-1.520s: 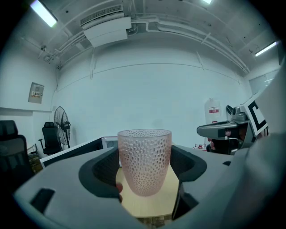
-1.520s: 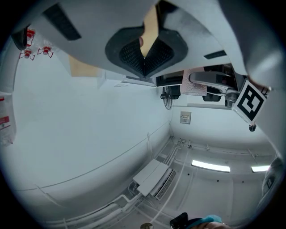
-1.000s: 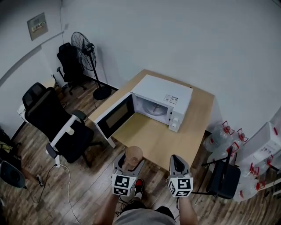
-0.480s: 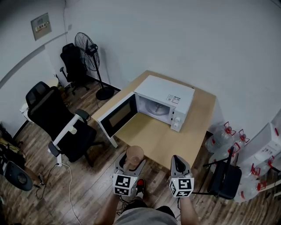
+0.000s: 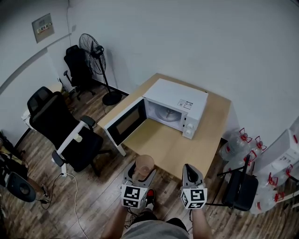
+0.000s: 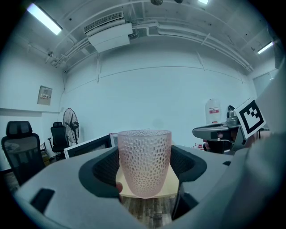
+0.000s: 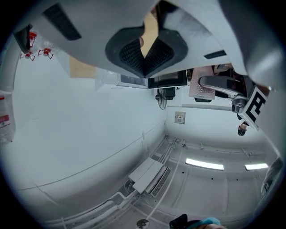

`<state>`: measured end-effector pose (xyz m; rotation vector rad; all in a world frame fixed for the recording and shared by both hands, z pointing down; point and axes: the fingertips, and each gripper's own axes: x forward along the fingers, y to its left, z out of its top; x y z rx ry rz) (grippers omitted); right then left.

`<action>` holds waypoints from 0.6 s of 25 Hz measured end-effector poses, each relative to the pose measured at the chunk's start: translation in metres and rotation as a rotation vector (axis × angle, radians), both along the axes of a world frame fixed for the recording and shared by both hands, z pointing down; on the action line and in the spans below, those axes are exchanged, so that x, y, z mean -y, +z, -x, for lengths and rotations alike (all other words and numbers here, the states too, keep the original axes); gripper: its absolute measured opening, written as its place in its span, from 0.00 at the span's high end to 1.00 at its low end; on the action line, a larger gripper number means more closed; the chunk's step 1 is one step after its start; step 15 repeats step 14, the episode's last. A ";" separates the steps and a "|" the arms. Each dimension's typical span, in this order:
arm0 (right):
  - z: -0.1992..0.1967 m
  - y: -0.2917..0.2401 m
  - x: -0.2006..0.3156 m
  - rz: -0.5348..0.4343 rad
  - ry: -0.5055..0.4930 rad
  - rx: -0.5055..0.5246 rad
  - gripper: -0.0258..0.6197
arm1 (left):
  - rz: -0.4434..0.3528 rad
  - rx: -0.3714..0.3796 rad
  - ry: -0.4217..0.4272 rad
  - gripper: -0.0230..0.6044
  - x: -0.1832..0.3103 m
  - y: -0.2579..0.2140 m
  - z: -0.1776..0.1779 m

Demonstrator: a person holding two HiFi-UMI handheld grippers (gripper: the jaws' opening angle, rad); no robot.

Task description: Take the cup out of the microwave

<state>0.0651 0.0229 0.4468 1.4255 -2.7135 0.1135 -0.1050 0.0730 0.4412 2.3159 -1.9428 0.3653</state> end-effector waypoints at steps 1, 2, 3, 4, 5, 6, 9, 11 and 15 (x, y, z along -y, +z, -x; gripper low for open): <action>0.000 0.000 0.001 0.000 0.000 0.000 0.93 | 0.002 0.000 0.000 0.38 0.000 0.000 0.000; 0.000 0.000 0.001 0.001 0.000 0.000 0.93 | 0.002 -0.002 0.001 0.38 0.001 0.000 -0.001; 0.000 0.000 0.002 0.001 -0.001 0.001 0.93 | 0.002 -0.003 0.002 0.38 0.001 0.000 -0.002; 0.000 0.000 0.002 0.002 -0.001 0.001 0.93 | 0.001 -0.004 0.003 0.38 0.002 -0.001 -0.002; 0.000 0.001 0.002 0.003 -0.002 0.002 0.93 | 0.001 -0.004 0.003 0.38 0.002 0.000 -0.002; 0.000 0.001 0.003 0.003 -0.002 0.002 0.93 | 0.000 -0.002 0.002 0.38 0.003 0.000 -0.002; 0.000 0.003 0.003 0.007 -0.004 0.001 0.93 | 0.001 -0.003 0.002 0.38 0.003 0.000 -0.003; -0.001 0.004 0.004 0.010 -0.005 0.001 0.93 | 0.006 -0.003 0.002 0.38 0.004 0.003 -0.004; -0.002 0.004 0.006 0.010 -0.006 0.002 0.93 | 0.009 -0.002 0.002 0.38 0.006 0.004 -0.005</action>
